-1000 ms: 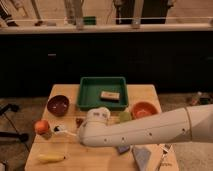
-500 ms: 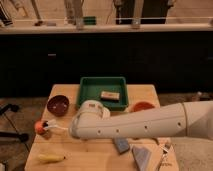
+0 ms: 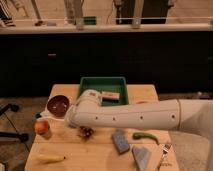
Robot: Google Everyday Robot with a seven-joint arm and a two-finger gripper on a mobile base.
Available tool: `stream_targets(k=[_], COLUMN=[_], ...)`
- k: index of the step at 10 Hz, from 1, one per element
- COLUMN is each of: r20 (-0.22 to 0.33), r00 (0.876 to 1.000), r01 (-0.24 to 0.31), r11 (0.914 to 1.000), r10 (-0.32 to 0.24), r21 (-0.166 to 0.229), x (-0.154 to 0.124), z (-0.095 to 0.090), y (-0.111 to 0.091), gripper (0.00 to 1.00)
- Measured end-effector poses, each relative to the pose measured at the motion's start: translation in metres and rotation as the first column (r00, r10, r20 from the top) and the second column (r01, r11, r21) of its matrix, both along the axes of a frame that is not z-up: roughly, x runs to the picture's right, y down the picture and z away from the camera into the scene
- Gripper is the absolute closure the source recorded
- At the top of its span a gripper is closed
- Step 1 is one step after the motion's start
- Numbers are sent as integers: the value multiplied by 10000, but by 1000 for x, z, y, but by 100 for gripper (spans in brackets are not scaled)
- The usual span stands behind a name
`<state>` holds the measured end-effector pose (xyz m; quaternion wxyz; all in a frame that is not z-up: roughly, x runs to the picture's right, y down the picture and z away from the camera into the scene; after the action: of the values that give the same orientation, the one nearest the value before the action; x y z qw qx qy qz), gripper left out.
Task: Place brush in purple bowl
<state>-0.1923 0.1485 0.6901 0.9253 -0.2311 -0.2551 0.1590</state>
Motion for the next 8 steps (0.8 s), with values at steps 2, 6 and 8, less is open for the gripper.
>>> stream_targets(k=[2, 6, 8], r20=[40, 55, 255], r00=[10000, 10000, 9996], r01=[-2, -1, 111], r11=[10000, 10000, 9999], r10=[2, 1, -113], r21=[-16, -28, 68], x=[-1, -1, 1], z=[0, 0, 10], y=[-1, 0, -4], gripper=[94, 94, 94])
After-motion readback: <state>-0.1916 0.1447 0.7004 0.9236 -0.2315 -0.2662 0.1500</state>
